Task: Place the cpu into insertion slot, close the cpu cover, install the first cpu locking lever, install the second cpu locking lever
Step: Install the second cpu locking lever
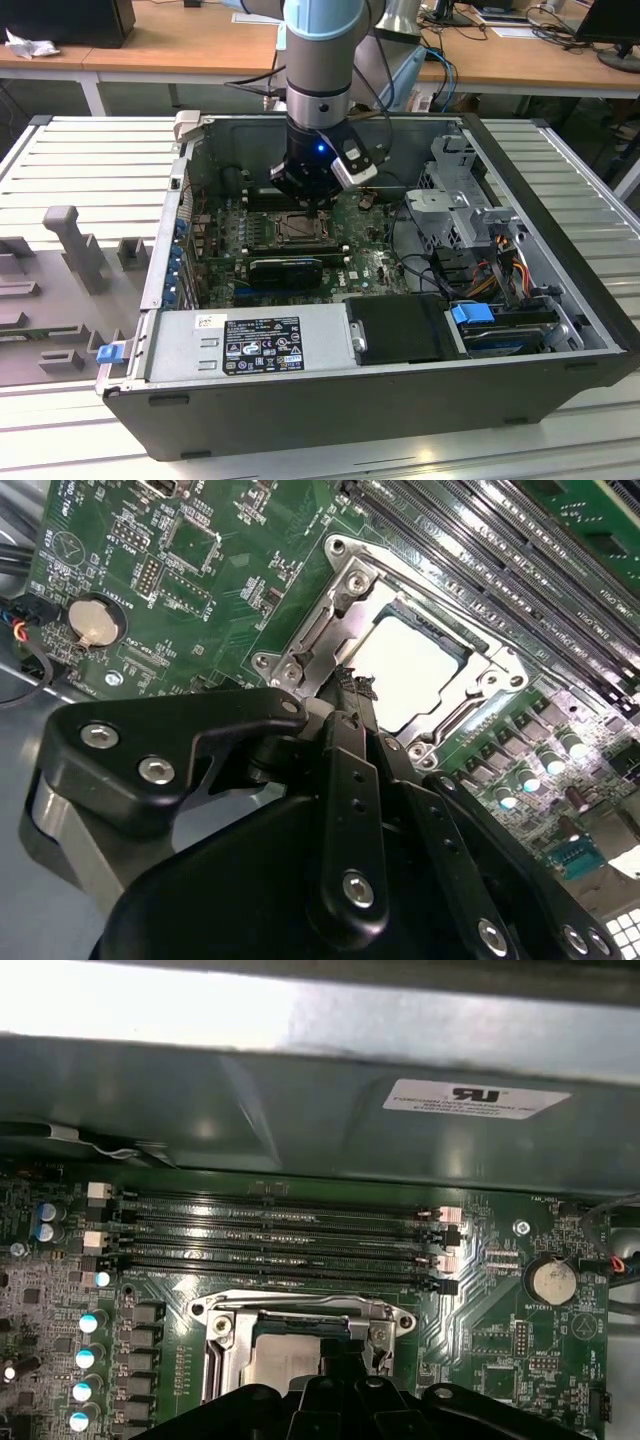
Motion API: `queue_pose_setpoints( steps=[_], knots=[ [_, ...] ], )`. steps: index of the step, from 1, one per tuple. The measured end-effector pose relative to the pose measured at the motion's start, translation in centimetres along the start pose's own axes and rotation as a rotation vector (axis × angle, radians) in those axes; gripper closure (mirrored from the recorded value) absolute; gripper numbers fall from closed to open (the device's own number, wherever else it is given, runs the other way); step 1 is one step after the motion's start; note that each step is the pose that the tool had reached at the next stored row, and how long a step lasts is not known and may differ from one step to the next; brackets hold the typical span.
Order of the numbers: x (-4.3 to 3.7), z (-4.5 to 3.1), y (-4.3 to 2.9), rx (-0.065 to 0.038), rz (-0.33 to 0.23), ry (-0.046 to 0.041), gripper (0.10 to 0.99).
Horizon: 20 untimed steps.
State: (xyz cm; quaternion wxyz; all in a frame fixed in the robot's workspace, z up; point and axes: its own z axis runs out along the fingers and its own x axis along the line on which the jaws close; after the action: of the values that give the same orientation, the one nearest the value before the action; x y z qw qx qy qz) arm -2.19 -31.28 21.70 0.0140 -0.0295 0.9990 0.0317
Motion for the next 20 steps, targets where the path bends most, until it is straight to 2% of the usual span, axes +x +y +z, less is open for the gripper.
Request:
queue_pose_setpoints(
  steps=[18,20],
  knots=[
    [0.04,-0.05,-0.66,0.000,0.000,0.0001,0.980],
    [0.04,-0.30,-0.71,0.000,0.000,0.0001,0.980]
  ],
)
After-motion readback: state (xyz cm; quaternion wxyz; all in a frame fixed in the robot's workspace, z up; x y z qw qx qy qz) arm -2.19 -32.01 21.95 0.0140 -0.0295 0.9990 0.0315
